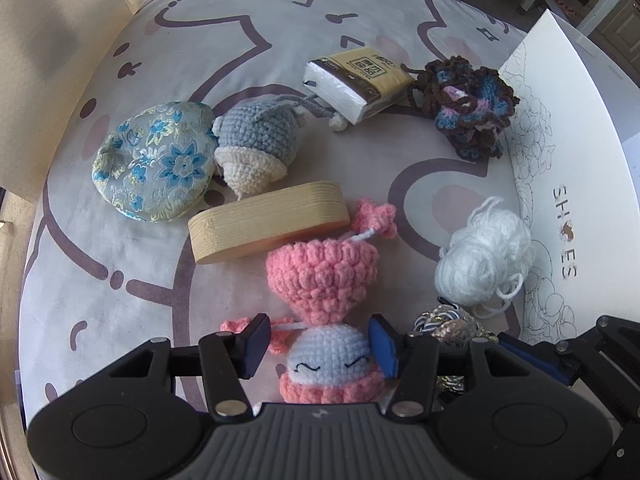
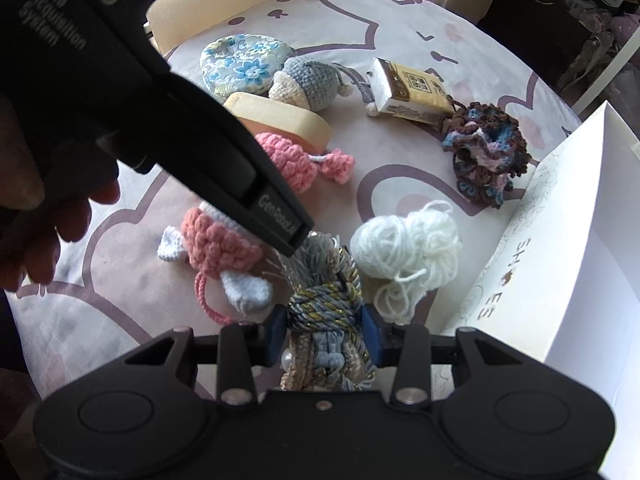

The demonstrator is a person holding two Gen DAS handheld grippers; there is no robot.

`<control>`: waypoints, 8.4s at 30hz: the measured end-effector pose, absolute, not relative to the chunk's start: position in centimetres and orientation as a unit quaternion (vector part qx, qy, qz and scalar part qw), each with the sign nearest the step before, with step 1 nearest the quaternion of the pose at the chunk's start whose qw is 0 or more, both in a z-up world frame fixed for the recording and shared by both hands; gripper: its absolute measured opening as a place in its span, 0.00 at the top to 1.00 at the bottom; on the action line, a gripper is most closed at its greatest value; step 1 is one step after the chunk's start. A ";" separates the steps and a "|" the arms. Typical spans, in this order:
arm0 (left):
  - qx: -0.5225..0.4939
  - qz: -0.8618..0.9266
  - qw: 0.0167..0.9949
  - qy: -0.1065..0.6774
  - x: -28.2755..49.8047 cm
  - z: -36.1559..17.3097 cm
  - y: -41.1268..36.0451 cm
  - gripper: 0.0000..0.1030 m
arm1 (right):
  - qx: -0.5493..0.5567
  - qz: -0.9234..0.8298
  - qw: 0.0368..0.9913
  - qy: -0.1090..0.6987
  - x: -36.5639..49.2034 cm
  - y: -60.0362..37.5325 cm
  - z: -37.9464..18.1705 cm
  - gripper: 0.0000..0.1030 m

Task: Organize objects
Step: 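Carry the rope keychain with the right tool while the left carries the doll to the box, then lower the rope keychain into the box and open the right tool while the left releases the doll, then withdraw both open tools from the white box back over the bed, then grasp the white yarn ball with the right tool while the left grasps the wooden block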

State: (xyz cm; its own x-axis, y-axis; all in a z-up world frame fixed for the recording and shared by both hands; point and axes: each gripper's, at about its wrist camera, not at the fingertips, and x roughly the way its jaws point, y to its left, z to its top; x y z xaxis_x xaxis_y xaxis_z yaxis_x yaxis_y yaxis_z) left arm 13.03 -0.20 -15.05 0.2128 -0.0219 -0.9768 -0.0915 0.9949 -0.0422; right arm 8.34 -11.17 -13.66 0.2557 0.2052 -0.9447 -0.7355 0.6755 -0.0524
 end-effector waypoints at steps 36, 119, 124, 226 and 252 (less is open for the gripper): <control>-0.019 0.004 0.875 0.483 10.3 -3.9 1.8 0.59 | -0.140 0.265 0.847 0.439 8.9 -15.6 -4.7 0.60; 0.037 -0.176 0.849 0.496 12.6 -4.5 -19.4 0.59 | 0.012 0.022 0.875 0.483 11.0 -35.7 -2.9 0.60; 0.043 -0.178 0.844 0.504 13.1 -5.2 -19.8 0.59 | 0.002 0.014 0.865 0.501 11.7 -36.1 -3.8 0.60; -0.016 -0.040 0.856 0.515 11.7 -3.0 -6.7 0.01 | -0.027 0.009 0.882 0.471 10.3 -31.6 -1.6 0.00; -0.039 0.031 0.862 0.504 9.5 -1.9 2.0 0.00 | -0.066 0.105 0.882 0.455 11.5 -20.4 -0.9 0.00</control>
